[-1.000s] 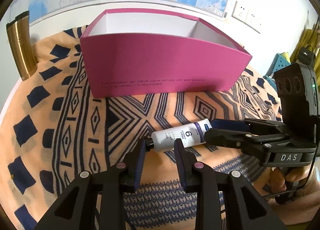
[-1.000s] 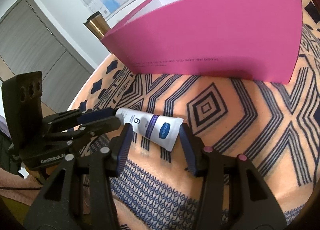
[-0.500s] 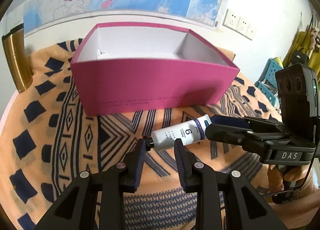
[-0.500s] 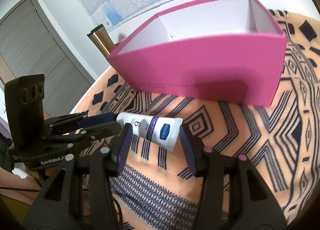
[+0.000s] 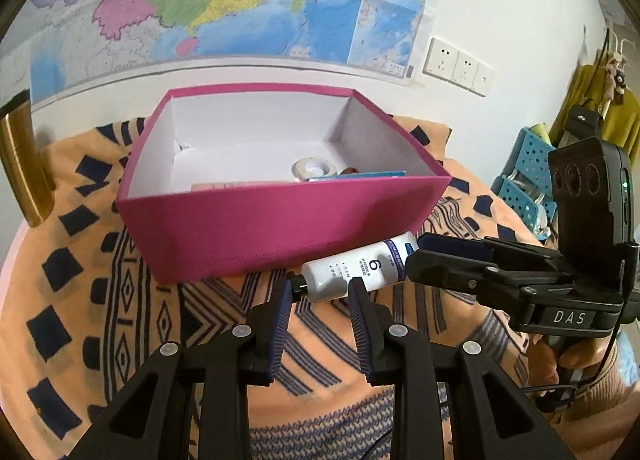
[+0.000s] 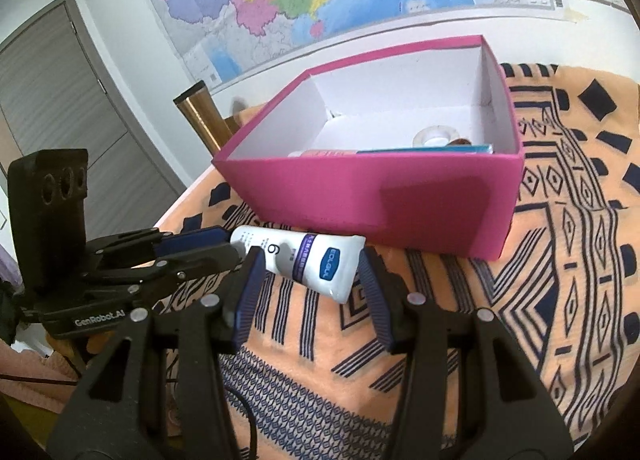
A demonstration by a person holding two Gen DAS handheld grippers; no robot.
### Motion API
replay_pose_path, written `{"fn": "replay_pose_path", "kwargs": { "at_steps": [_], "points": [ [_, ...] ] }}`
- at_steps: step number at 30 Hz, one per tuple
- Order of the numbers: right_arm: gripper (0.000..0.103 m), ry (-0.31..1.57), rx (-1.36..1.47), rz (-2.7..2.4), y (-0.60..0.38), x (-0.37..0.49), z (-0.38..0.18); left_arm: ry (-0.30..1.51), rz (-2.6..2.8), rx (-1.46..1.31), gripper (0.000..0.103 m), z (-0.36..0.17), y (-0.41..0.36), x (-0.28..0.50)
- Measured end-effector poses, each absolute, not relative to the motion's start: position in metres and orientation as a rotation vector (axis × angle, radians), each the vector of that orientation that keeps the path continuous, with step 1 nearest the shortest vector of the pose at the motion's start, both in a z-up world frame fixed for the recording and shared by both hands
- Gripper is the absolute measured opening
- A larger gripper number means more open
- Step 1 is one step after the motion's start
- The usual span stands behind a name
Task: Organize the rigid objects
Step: 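Lower the white tube over the magenta box rim with the left gripper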
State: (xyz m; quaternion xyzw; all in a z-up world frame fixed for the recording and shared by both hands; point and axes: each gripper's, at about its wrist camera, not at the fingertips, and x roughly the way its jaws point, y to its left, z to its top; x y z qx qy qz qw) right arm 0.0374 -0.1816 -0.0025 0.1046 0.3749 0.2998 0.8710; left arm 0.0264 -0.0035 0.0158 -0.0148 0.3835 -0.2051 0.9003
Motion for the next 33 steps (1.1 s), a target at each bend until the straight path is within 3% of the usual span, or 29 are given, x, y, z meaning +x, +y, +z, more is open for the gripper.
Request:
{"fn": "replay_pose_path", "kwargs": {
  "at_steps": [33],
  "points": [
    [0.051, 0.681, 0.190, 0.572, -0.202, 0.056, 0.032, 0.706, -0.459, -0.013, 0.032, 0.046, -0.025, 0.053]
  ]
}}
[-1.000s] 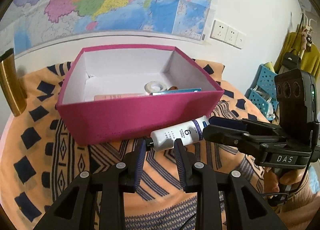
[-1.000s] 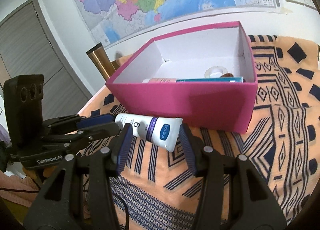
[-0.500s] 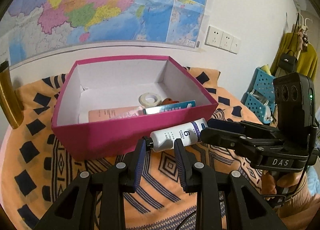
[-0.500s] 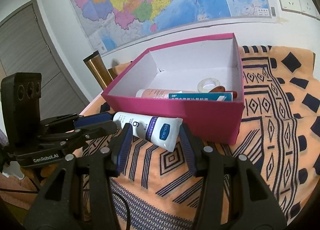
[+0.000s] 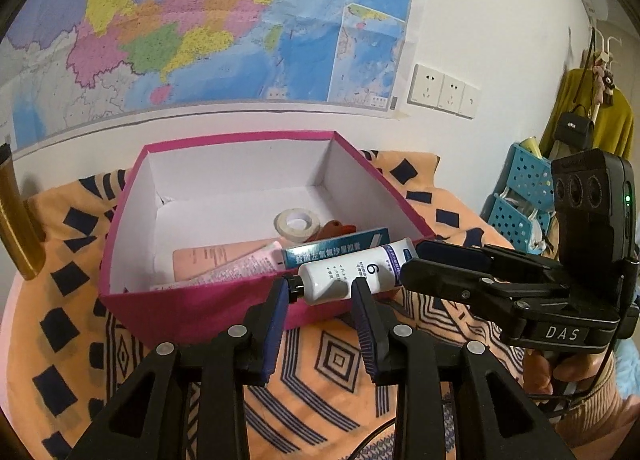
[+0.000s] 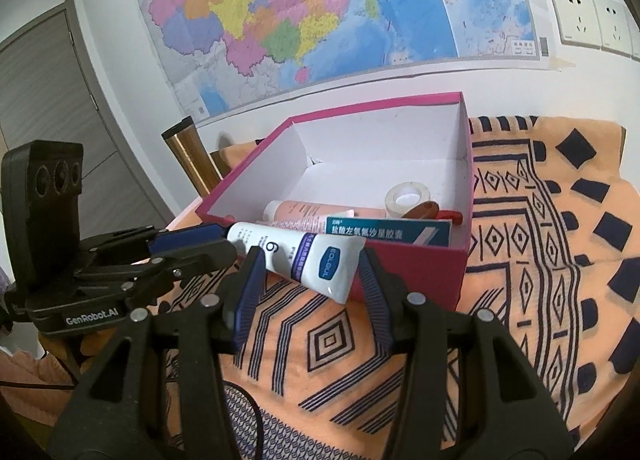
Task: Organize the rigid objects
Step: 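Lower the white tube over the magenta box rim with the left gripper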
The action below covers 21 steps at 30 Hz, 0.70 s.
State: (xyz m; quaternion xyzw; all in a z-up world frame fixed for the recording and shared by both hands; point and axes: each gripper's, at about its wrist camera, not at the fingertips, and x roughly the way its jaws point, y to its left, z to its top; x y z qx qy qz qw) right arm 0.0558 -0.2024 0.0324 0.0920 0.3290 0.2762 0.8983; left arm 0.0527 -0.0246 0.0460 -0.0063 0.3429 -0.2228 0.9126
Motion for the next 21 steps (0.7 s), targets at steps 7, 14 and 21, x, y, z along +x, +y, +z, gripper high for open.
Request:
{"fn": "replay_pose_path", "kwargs": {
  "at_steps": [7, 14, 21],
  "points": [
    [0.051, 0.664, 0.193, 0.567, -0.206, 0.062, 0.036, 0.701, -0.460, -0.014, 0.032, 0.049, -0.027, 0.059],
    [0.051, 0.649, 0.191, 0.563, -0.208, 0.068, 0.040, 0.697, -0.459, -0.012, 0.032, 0.052, -0.030, 0.068],
    [0.051, 0.638, 0.190, 0.556, -0.211, 0.077, 0.043, 0.698, -0.455, -0.009, 0.032, 0.051, -0.033, 0.081]
  ]
}}
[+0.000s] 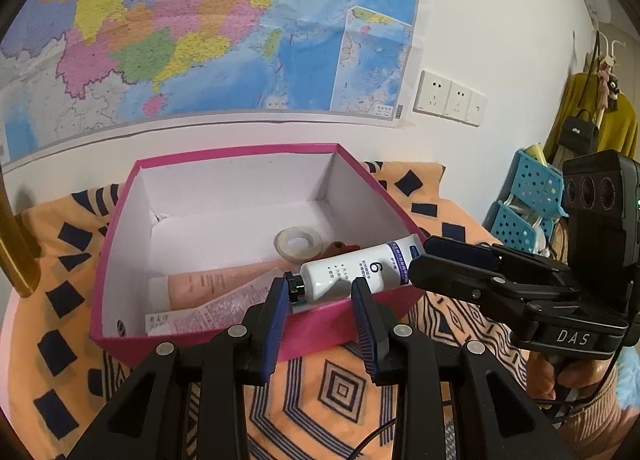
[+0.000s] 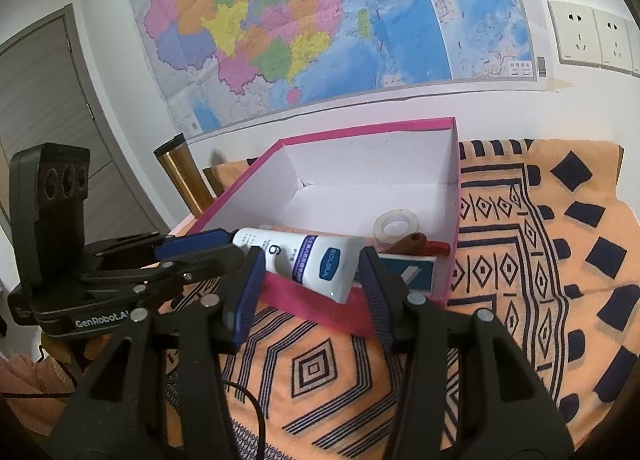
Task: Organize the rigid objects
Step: 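Lower the white tube over the magenta box rim with the left gripper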
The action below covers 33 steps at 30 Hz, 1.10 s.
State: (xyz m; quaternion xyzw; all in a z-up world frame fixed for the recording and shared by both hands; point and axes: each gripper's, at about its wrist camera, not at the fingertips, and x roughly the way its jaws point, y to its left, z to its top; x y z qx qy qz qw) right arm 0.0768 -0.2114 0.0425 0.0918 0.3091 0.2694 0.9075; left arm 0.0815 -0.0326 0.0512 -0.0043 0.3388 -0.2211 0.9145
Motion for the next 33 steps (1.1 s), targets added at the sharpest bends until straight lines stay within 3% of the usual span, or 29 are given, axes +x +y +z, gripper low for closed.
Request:
{"fn": "replay_pose_path", "kwargs": {
  "at_steps": [33],
  "points": [
    [0.051, 0.623, 0.182, 0.532, -0.219, 0.102, 0.045, 0.720, -0.437, 0.000, 0.032, 0.044, -0.044, 0.114]
  ]
}}
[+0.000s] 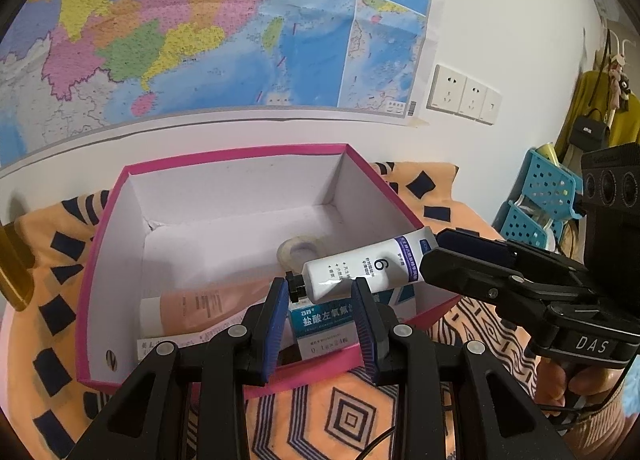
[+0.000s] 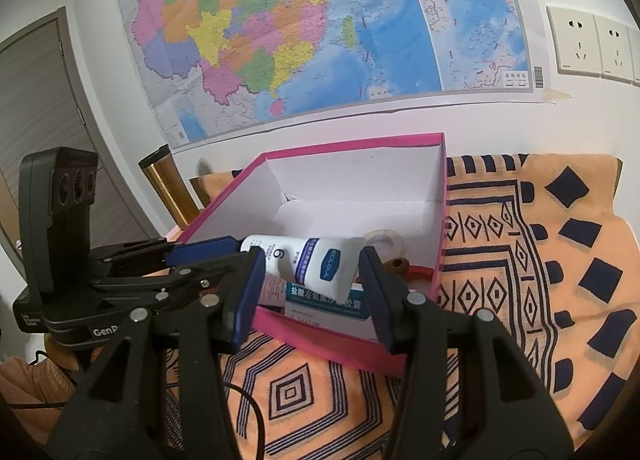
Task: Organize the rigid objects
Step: 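Lower the white tube over the magenta box rim with the left gripper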
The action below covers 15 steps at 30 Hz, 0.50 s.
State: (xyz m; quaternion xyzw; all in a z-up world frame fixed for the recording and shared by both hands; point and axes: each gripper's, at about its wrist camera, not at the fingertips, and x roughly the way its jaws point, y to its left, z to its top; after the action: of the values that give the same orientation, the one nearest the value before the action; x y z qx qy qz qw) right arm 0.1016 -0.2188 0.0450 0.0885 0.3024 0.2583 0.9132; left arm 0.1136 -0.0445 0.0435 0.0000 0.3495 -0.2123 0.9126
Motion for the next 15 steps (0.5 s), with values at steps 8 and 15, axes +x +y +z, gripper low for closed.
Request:
{"fn": "replay_pose_path", "kwargs": {
  "at_steps": [8, 15],
  "points": [
    [0.051, 0.626, 0.187, 0.532, -0.220, 0.107, 0.043, 0.722, -0.436, 0.000, 0.032, 0.042, -0.046, 0.117],
    [0.051, 0.627, 0.193, 0.529, -0.223, 0.112, 0.042, 0.723, -0.433, 0.003, 0.032, 0.042, -0.046, 0.121]
  ]
}}
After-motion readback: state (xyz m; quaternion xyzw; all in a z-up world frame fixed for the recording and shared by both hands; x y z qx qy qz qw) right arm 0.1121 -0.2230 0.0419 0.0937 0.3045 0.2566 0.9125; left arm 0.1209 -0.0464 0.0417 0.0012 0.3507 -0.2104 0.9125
